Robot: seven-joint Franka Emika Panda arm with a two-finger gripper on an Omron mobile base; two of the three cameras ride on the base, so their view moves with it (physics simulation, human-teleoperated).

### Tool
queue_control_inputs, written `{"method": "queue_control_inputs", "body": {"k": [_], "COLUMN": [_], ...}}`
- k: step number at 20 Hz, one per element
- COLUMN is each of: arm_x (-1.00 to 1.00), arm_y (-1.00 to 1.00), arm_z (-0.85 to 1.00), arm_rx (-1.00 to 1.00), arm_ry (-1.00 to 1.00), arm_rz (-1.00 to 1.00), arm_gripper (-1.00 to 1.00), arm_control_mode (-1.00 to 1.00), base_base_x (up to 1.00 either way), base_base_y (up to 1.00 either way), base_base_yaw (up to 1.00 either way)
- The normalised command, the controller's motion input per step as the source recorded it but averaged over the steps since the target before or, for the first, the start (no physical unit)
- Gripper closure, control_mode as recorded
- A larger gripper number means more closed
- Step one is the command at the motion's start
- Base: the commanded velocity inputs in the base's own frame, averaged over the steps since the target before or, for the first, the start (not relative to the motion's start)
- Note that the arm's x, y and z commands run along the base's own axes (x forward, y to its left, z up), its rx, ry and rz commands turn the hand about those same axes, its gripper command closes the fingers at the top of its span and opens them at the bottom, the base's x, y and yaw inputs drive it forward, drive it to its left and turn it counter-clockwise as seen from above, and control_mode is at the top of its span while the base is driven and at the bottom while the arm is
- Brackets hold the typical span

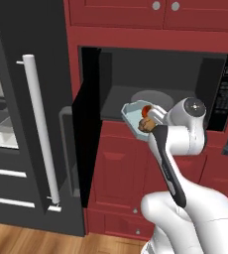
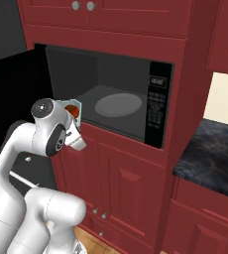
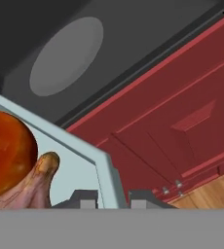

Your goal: Place the tupperware containing the chicken drumstick and tomato meal in the microwave. Close the microwave door and press the start button to reheat the meal.

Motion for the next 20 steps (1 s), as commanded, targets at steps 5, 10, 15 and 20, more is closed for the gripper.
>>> {"method": "queue_control_inputs", "body": {"k": [5, 10, 15, 20], "arm_x": [0.00, 0.35, 0.62, 0.41], "arm_y": [-0.02, 0.00, -0.06, -0.52], "arm_z": [-0.01, 0.00, 0.00, 0.10], "arm_rx": [0.00, 0.01, 0.01, 0.00], "arm_ry": [-0.02, 0.00, 0.00, -0.01], "arm_rz": [0.04, 0.00, -0.01, -0.12], "arm_gripper": [1.00, 1.00, 1.00, 1.00], "arm_control_mode": [-1.00, -1.00, -1.00, -1.00], "base_base_x": [0.00, 0.00, 0.00, 0.00], "base_base_y": [-0.06, 0.00, 0.00, 0.00], "base_base_yaw": [0.03, 0.00, 0.00, 0.00]}}
